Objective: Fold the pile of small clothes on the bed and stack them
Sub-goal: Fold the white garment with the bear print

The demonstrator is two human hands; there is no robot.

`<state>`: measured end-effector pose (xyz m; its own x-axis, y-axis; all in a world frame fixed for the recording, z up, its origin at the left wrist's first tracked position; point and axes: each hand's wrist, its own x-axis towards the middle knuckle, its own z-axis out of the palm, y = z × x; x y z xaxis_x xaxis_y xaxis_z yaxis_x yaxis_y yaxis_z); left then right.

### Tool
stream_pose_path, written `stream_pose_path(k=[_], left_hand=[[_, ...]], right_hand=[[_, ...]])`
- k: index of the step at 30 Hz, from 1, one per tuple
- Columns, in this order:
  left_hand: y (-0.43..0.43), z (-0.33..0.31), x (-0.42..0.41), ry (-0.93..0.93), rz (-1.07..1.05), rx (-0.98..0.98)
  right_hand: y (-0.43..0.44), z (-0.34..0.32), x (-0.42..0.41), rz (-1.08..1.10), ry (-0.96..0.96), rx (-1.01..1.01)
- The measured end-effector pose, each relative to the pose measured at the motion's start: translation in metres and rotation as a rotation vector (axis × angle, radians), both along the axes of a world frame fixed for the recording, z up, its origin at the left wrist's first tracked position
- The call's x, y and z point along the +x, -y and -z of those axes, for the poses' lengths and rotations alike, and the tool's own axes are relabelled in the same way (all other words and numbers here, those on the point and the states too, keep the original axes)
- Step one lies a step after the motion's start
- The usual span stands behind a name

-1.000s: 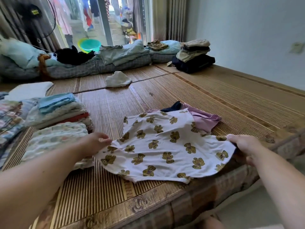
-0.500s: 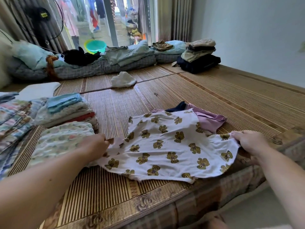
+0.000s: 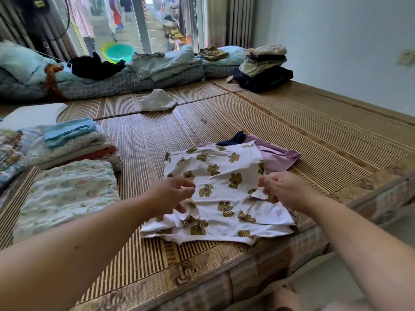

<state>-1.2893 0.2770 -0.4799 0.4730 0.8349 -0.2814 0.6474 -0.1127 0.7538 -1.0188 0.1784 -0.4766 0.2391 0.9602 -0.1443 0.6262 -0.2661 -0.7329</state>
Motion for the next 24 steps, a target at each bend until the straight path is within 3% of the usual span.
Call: stream_pose_path(k=[3, 6, 9, 12, 16, 18, 24], left_hand=[[-0.005, 0.015, -0.002, -0.150, -0.053, 0.211], [-0.008, 0.033, -0.009, -0.445, 0.086, 0.295], [-0.009, 0.050, -0.013, -0.471, 0.164, 0.339], [-0.011, 0.052, -0.011, -0.475, 0.099, 0.473], [-0.021, 0.045, -0.004, -0.496, 0.142, 0.426], [-0.030, 0.042, -0.002, -0.550, 0.175, 0.433], [-0.050, 0.030, 0.003, -0.618, 0.220, 0.428]], right_hand=[[0.000, 0.011, 0.016, -0.028, 0.379, -0.042], [-0.002, 0.027, 0.019, -0.192, 0.507, -0.195], [-0.008, 0.046, 0.017, -0.304, 0.597, -0.185], [-0.016, 0.058, 0.017, -0.156, 0.598, -0.110], [-0.029, 0.062, 0.012, -0.065, 0.768, -0.057], [-0.036, 0.062, 0.011, -0.026, 0.757, -0.026], [-0.053, 0.049, 0.014, 0.112, 0.397, -0.058]])
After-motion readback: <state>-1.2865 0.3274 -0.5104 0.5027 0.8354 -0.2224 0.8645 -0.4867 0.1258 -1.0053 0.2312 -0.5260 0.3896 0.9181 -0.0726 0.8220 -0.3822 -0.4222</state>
